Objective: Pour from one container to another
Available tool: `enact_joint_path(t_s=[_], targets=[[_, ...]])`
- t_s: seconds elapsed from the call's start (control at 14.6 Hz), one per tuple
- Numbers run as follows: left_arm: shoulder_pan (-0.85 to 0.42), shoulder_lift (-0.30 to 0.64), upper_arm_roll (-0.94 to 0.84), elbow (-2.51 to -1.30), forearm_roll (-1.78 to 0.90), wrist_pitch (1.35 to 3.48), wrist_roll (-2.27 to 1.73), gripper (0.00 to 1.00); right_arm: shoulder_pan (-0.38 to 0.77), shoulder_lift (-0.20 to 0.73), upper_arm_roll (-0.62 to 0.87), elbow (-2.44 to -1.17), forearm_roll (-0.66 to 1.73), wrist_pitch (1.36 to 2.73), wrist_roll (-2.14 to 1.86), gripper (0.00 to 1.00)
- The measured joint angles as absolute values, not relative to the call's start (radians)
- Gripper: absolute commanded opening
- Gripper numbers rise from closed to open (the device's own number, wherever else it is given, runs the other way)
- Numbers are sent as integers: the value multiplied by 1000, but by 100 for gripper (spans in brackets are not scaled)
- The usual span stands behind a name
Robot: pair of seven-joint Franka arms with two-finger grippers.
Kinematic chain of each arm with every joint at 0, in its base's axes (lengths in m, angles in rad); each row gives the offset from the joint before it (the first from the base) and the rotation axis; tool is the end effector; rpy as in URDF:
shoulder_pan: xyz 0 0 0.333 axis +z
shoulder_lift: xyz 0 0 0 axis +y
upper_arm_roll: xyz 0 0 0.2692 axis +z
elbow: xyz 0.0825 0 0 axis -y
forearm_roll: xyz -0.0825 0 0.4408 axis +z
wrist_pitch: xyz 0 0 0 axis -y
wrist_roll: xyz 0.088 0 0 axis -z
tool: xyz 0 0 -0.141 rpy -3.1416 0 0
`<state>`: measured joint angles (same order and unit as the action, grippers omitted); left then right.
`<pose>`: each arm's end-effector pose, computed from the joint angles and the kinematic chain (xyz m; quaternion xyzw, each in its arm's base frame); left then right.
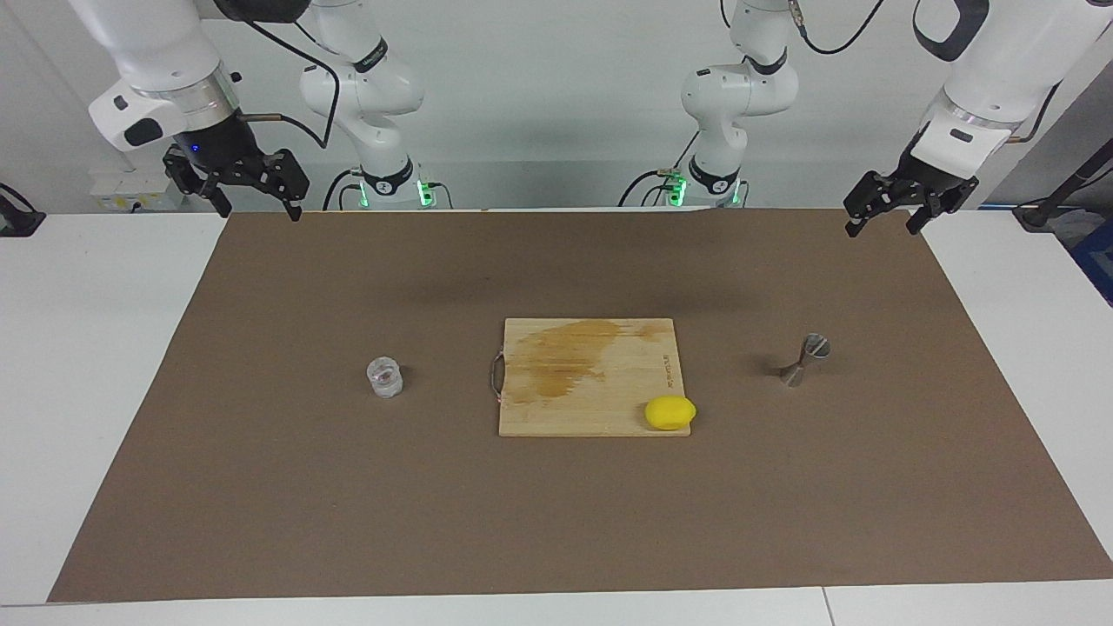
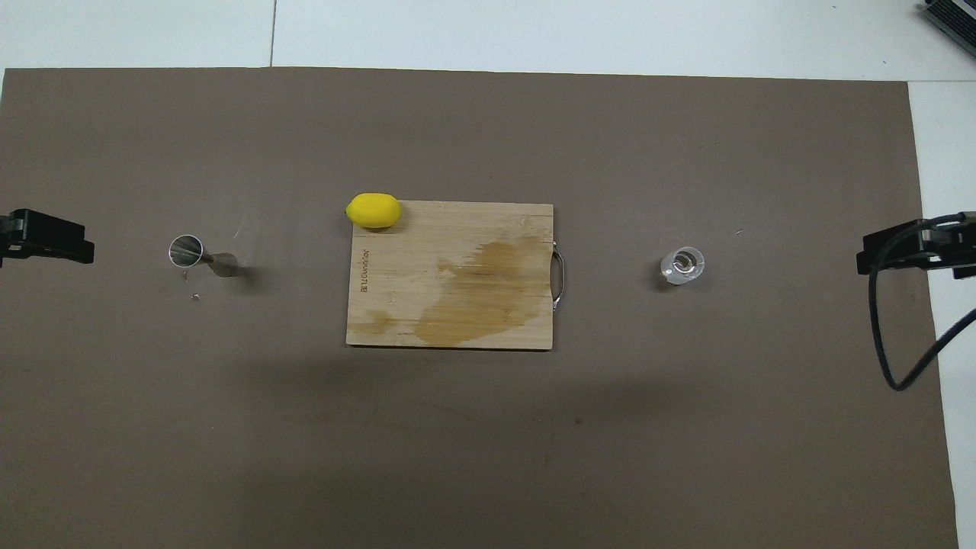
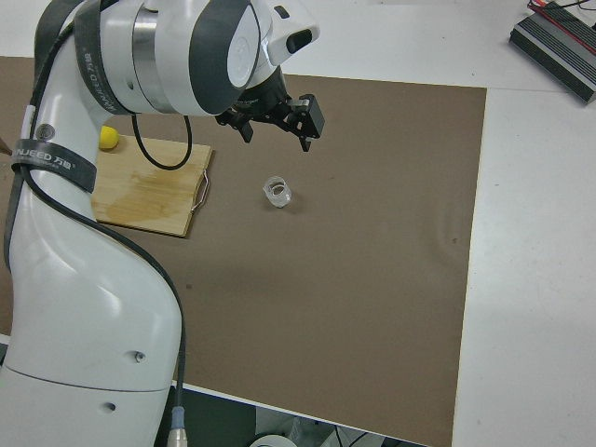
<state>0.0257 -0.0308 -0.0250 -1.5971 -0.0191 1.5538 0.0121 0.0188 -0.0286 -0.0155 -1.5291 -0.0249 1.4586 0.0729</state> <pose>0.6008 -0.0025 0.5470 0.9999 -0.0058 -0.0062 0.0092 0.5907 -0.0019 0.5732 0.9991 -0.0359 -0.0205 0.0130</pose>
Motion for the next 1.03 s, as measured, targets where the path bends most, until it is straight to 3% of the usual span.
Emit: enact_joint_path(t_s=[0.75, 1.03], targets=[[29, -32, -21, -1606, -19, 1606, 9, 100, 18, -29, -18, -1529, -25, 1459, 73, 100], [34, -63, -17, -1717, -19, 1752, 9, 100, 15, -29, -19, -1529, -25, 1459, 77, 100]])
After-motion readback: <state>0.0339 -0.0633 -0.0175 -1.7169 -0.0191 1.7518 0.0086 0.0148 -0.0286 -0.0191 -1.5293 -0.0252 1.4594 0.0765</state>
